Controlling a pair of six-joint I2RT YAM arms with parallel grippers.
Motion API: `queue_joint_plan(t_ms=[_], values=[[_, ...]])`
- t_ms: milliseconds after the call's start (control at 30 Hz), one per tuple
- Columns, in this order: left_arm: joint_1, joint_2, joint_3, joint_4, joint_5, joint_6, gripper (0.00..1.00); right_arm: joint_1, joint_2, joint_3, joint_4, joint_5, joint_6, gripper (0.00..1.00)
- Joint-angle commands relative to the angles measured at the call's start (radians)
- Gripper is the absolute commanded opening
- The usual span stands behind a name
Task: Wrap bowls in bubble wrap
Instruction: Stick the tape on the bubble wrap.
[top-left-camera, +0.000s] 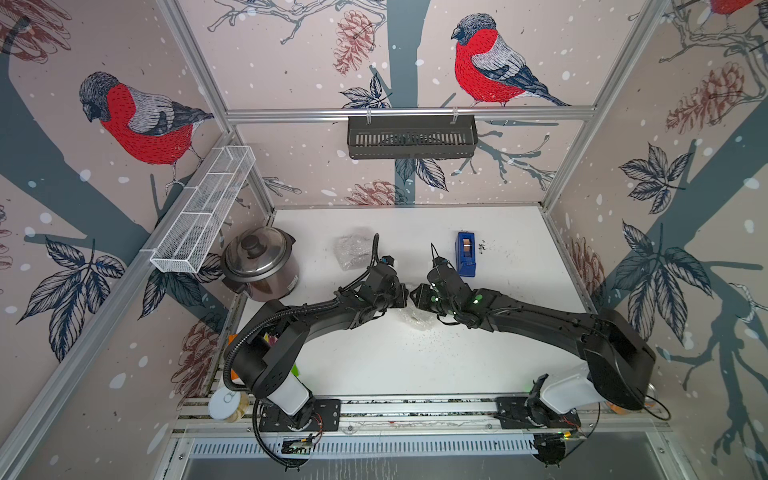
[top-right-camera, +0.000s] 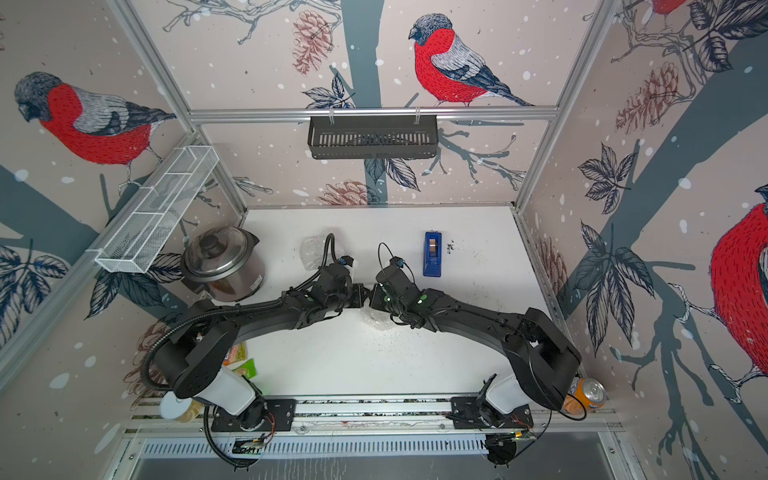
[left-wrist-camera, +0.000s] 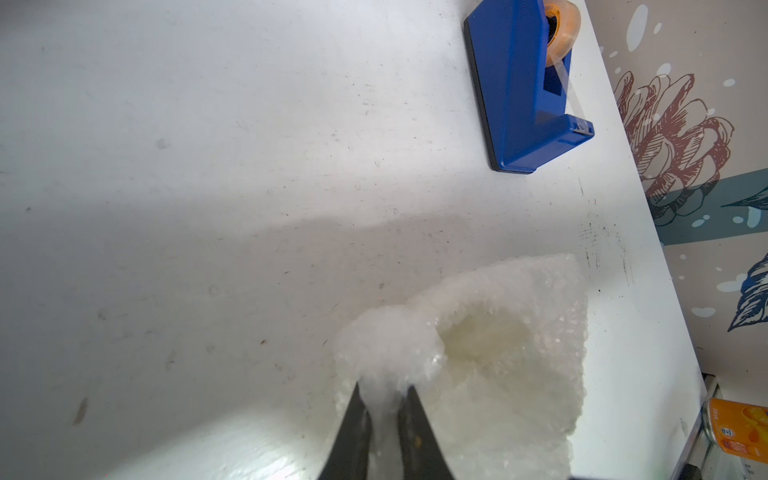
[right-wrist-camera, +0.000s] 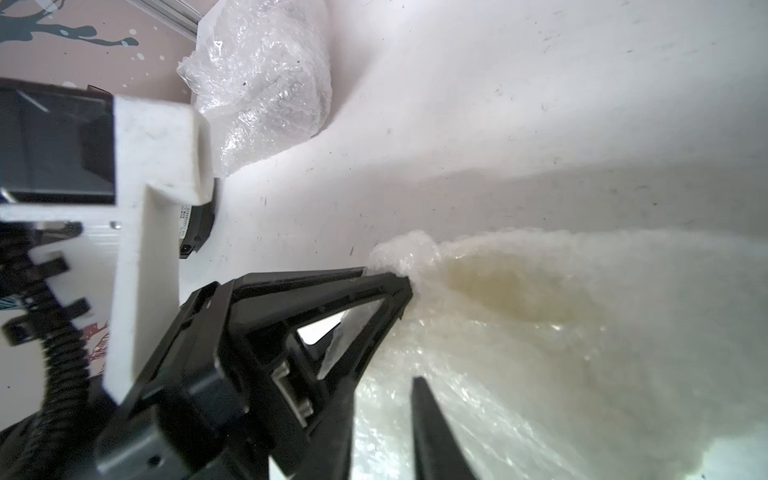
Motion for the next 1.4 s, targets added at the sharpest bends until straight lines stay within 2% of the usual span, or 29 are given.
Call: queue_joint_plan(t_ms=[0, 267, 400, 533, 867, 1100, 1200, 1367], values=[[-0.001, -0.007, -0.001, 0.022, 0.000, -0.015, 0.13, 0.005, 0.044, 0.015, 0.012, -0.019, -0.034, 0.00], [0.000, -0.008, -0.009, 0.025, 0.001, -0.018, 0.13, 0.007, 0.082, -0.097, 0.077, -0.024, -0.005, 0.00], [-0.001, -0.008, -0.010, 0.023, -0.001, -0.022, 0.13, 0.027, 0.017, -0.071, 0.078, -0.016, -0.038, 0.00], [-0.001, -0.016, -0.012, 0.023, -0.001, -0.025, 0.13, 0.023, -0.040, -0.020, 0.028, 0.032, -0.067, 0.06], [0.000, -0.015, -0.018, 0.027, 0.000, -0.039, 0.13, -0.011, 0.103, -0.084, 0.124, -0.028, -0.044, 0.00], [-0.001, -0.019, -0.010, 0.012, 0.005, -0.051, 0.13, -0.013, 0.053, -0.031, 0.071, -0.011, -0.071, 0.00], [-0.001, -0.040, -0.002, -0.012, 0.001, -0.064, 0.20, -0.026, 0.058, 0.012, 0.049, -0.004, -0.091, 0.01], [0.015, -0.090, 0.006, -0.055, 0.019, -0.095, 0.40, -0.067, 0.142, 0.037, 0.094, -0.037, -0.105, 0.00]])
